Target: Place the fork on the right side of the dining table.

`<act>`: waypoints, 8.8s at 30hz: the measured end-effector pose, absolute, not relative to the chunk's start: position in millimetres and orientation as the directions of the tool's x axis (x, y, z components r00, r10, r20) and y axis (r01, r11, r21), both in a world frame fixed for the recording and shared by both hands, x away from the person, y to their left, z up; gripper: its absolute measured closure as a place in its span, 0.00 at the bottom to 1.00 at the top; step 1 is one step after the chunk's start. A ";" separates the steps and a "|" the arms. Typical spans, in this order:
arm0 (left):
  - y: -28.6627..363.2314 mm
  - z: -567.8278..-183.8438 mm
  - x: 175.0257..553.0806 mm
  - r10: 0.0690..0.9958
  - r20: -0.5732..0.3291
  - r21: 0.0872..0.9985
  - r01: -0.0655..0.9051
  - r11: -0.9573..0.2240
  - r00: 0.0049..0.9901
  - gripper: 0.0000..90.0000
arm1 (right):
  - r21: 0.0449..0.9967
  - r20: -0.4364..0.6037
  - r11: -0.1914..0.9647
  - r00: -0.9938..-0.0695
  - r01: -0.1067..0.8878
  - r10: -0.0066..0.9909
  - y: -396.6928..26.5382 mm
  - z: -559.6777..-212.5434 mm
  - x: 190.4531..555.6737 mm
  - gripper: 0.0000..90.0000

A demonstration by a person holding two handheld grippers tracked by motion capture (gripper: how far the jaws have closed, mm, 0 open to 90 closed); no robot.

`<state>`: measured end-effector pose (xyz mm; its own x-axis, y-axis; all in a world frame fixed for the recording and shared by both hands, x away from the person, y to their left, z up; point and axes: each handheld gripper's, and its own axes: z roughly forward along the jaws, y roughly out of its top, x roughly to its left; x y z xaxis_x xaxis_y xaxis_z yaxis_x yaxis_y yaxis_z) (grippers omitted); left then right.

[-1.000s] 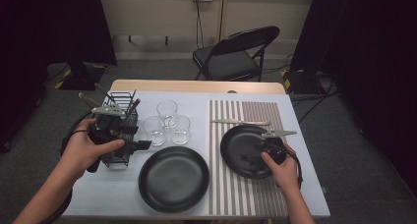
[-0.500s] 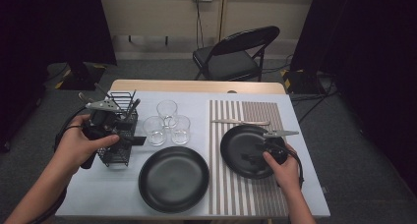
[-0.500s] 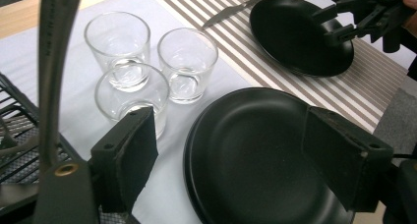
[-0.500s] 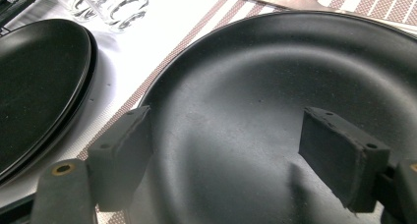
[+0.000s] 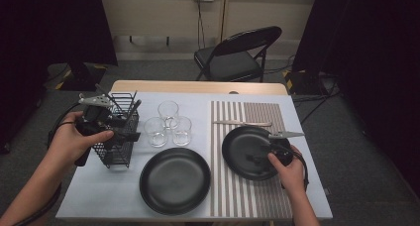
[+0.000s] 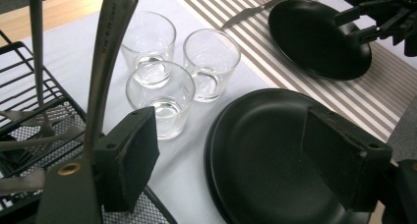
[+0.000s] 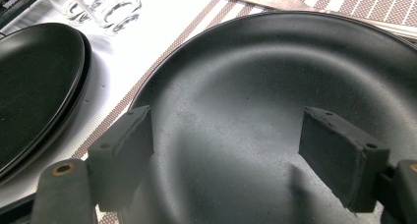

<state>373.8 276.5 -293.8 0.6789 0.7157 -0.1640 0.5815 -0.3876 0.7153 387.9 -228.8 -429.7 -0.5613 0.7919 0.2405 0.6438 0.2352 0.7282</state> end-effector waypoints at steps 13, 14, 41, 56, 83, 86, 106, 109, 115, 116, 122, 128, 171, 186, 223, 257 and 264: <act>285.2 -292.7 379.6 0.729 -0.152 0.711 0.586 -0.388 0.667 0.27 | 0.728 0.237 0.234 -0.558 0.644 0.795 -230.0 -430.4 387.2 0.22; 285.7 -292.7 380.1 0.732 -0.151 0.710 0.588 -0.387 0.664 0.27 | 0.728 0.237 0.235 -0.558 0.644 0.796 -229.8 -430.3 387.1 0.22; 304.5 -293.2 398.5 0.784 -0.125 0.714 0.604 -0.354 0.608 0.36 | 0.730 0.239 0.237 -0.564 0.641 0.790 -224.3 -428.9 386.9 0.22; 303.2 -293.7 413.2 0.795 -0.117 0.708 0.611 -0.354 0.595 0.40 | 0.733 0.224 0.255 -0.578 0.631 0.785 -219.2 -428.3 386.0 0.23; 304.5 -294.4 434.5 0.827 -0.124 0.708 0.633 -0.314 0.549 0.45 | 0.727 0.178 0.308 -0.601 0.614 0.779 -212.1 -426.0 383.6 0.23; 305.1 -296.1 438.0 0.836 -0.120 0.702 0.641 -0.310 0.536 0.45 | 0.726 0.182 0.305 -0.599 0.617 0.780 -213.4 -426.3 383.7 0.23; 305.8 -302.6 461.6 0.856 -0.132 0.698 0.661 -0.277 0.499 0.45 | 0.723 0.184 0.304 -0.597 0.620 0.781 -214.0 -427.6 383.2 0.23; 305.0 -303.1 464.8 0.857 -0.129 0.695 0.662 -0.280 0.499 0.45 | 0.724 0.184 0.304 -0.597 0.620 0.781 -214.5 -427.5 383.0 0.23; 303.0 -306.8 470.9 0.863 -0.142 0.693 0.671 -0.263 0.484 0.46 | 0.722 0.184 0.306 -0.598 0.620 0.780 -214.6 -427.9 383.1 0.23; 302.9 -307.4 471.8 0.864 -0.142 0.691 0.673 -0.263 0.483 0.46 | 0.722 0.184 0.306 -0.599 0.620 0.780 -214.8 -428.1 383.1 0.23; 301.6 -312.5 476.7 0.866 -0.143 0.691 0.675 -0.259 0.479 0.46 | 0.722 0.188 0.305 -0.600 0.621 0.778 -214.5 -428.9 383.0 0.23; 300.1 -315.4 481.0 0.868 -0.147 0.690 0.678 -0.254 0.474 0.46 | 0.718 0.189 0.304 -0.596 0.626 0.780 -215.0 -429.8 383.3 0.23; 294.3 -333.2 508.1 0.894 -0.104 0.713 0.659 -0.239 0.436 0.59 | 0.714 0.196 0.299 -0.592 0.633 0.782 -220.2 -432.1 383.2 0.23; 293.0 -336.3 509.8 0.895 -0.081 0.723 0.644 -0.250 0.439 0.82 | 0.717 0.196 0.294 -0.588 0.632 0.785 -222.1 -432.0 383.4 0.23; 307.6 -301.3 500.6 0.917 0.004 0.776 0.578 -0.254 0.399 0.97 | 0.722 0.206 0.281 -0.584 0.632 0.785 -222.7 -430.6 383.1 0.23; 301.0 -237.1 484.1 0.900 -0.033 0.812 0.536 -0.229 0.434 0.97 | 0.733 0.195 0.281 -0.588 0.619 0.785 -222.5 -424.9 381.7 0.23; 297.9 -222.0 481.0 0.897 -0.031 0.825 0.518 -0.226 0.440 0.97 | 0.737 0.194 0.282 -0.592 0.614 0.782 -221.3 -423.0 381.1 0.23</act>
